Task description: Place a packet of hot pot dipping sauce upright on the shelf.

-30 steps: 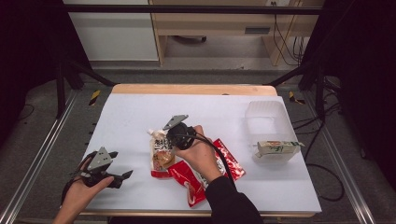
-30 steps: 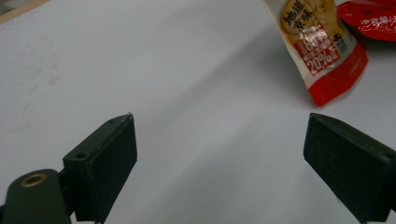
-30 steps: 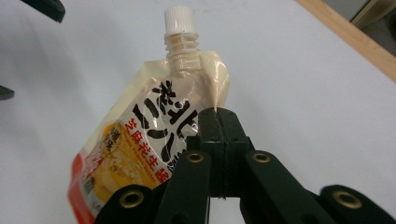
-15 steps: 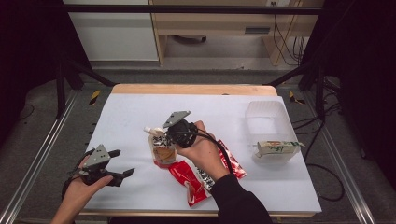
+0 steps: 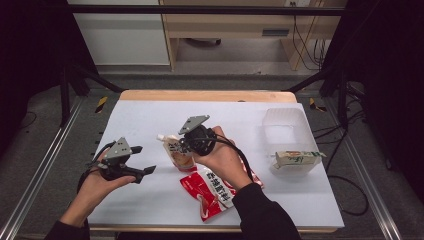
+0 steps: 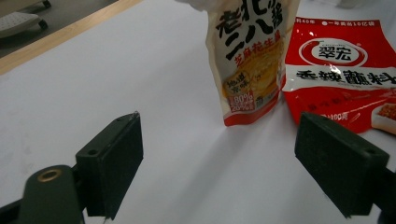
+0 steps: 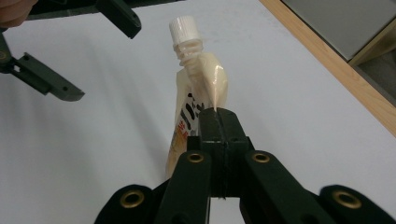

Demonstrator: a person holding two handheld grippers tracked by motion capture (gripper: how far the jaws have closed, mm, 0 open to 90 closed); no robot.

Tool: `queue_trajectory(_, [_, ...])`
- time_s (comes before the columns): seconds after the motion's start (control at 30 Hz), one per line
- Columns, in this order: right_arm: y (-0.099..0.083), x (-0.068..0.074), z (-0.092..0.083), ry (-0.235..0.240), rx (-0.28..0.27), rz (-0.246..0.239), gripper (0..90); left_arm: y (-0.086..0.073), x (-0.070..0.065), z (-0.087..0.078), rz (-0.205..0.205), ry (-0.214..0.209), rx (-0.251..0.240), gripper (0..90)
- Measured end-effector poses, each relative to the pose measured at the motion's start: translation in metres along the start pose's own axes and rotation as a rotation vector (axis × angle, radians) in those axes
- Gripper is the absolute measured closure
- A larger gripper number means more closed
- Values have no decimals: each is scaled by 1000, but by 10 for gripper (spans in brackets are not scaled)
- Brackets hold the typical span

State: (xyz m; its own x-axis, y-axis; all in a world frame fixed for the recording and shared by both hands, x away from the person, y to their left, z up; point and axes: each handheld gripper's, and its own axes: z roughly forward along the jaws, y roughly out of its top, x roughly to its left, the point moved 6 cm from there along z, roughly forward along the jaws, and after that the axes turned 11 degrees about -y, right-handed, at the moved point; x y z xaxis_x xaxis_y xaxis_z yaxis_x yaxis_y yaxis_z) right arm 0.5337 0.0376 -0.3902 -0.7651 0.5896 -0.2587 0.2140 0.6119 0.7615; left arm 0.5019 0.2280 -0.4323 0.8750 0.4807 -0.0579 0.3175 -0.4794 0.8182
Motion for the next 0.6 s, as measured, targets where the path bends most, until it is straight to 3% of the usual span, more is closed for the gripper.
queue_trajectory(0.3, [3, -1, -3, 15, -8, 0, 900, 25, 3, 3, 42, 2, 7, 215])
queue_trajectory(0.5, [8, 2, -4, 35, -9, -25, 900, 35, 13, 11, 36, -8, 10, 267])
queue_trajectory(0.6, [10, 6, -5, 42, -9, -30, 900, 41, 14, 11, 31, -28, -12, 309])
